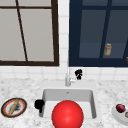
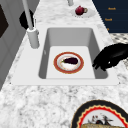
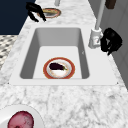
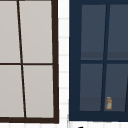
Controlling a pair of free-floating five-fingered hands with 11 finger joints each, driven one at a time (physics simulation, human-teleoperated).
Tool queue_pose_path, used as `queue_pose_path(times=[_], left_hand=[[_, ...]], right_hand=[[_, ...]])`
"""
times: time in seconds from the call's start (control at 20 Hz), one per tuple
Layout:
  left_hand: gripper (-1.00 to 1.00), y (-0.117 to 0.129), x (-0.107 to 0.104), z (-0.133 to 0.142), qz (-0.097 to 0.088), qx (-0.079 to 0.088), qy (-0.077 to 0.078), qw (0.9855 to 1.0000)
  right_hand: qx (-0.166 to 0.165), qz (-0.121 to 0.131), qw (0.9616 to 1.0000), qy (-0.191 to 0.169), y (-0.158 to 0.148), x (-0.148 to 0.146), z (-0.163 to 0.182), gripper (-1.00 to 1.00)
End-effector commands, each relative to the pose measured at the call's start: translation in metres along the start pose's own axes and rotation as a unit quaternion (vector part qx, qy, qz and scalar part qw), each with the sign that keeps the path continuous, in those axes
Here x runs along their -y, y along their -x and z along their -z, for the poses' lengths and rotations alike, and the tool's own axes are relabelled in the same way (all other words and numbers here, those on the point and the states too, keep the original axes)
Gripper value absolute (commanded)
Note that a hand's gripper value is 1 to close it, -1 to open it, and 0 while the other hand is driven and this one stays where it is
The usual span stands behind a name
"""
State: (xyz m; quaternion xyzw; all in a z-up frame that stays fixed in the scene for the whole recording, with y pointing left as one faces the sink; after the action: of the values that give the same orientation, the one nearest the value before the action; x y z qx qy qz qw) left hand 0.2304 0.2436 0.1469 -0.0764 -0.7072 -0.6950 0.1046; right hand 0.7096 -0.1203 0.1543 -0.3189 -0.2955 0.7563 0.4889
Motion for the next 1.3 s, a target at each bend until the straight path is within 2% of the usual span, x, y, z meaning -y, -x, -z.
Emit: queue_pose_path(times=[0.0,0.25,0.5,0.6,0.75,0.8,0.85,1.0,1.25], left_hand=[[0.0,0.0,0.0,0.0,0.0,0.0,0.0,1.0],[0.0,0.0,0.0,0.0,0.0,0.0,0.0,1.0],[0.0,0.0,0.0,0.0,0.0,0.0,0.0,1.0],[0.0,0.0,0.0,0.0,0.0,0.0,0.0,1.0],[0.0,0.0,0.0,0.0,0.0,0.0,0.0,1.0],[0.0,0.0,0.0,0.0,0.0,0.0,0.0,1.0],[0.0,0.0,0.0,0.0,0.0,0.0,0.0,1.0],[0.0,0.0,0.0,0.0,0.0,0.0,0.0,1.0],[0.0,0.0,0.0,0.0,0.0,0.0,0.0,1.0]], right_hand=[[-0.015,0.012,0.9998,-0.002,-0.015,0.004,-0.011,1.0],[-0.036,-0.005,0.9993,-0.006,-0.022,0.01,-0.009,1.0],[-0.045,-0.037,0.9982,-0.011,-0.025,0.008,-0.011,1.0],[-0.052,-0.051,0.9973,0.007,-0.012,-0.003,-0.023,1.0],[-0.053,-0.043,0.9971,0.035,0.0,-0.002,-0.031,1.0],[-0.05,-0.034,0.9973,0.042,0.001,0.001,-0.035,-1.0],[-0.06,-0.016,0.9969,0.049,0.001,0.002,-0.036,-1.0],[-0.073,-0.005,0.9944,0.076,0.001,0.003,-0.04,-1.0],[-0.077,0.011,0.996,0.045,0.011,0.007,-0.042,-1.0]])
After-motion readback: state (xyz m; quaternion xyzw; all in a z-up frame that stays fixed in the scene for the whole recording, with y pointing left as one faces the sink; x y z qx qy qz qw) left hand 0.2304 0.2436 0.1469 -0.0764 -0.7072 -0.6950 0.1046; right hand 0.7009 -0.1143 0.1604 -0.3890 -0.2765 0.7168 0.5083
